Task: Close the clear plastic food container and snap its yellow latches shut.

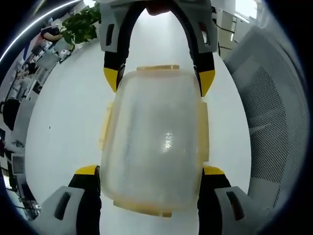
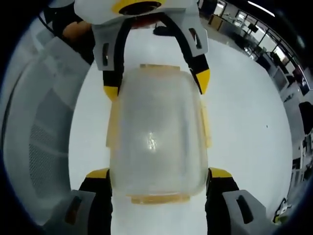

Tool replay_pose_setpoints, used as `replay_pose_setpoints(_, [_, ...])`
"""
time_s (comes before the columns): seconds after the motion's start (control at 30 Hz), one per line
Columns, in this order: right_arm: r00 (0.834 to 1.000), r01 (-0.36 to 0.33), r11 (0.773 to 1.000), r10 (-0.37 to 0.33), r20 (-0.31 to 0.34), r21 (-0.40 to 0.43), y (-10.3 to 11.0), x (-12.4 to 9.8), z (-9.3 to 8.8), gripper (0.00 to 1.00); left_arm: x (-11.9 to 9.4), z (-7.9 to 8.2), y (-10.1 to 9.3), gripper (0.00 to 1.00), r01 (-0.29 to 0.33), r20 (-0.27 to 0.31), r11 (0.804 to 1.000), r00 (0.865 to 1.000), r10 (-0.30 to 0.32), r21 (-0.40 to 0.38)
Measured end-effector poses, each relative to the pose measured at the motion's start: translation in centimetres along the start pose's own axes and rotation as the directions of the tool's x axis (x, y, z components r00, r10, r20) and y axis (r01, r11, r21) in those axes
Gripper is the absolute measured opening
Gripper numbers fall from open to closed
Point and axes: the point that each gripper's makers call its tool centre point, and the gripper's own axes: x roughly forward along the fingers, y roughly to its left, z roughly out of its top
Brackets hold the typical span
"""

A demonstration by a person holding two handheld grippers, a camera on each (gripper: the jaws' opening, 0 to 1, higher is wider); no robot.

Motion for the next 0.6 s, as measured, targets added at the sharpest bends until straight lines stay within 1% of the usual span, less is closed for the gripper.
replay_pose_setpoints(0.6, [1.0,-0.007,1.0,0.007,-0.008,-0.015,-2.2,0.1,-0.3,0.79,0.5,0.4,2.0,0.83,0.001,0.01,1.0,1.0,-0.001,-0.015])
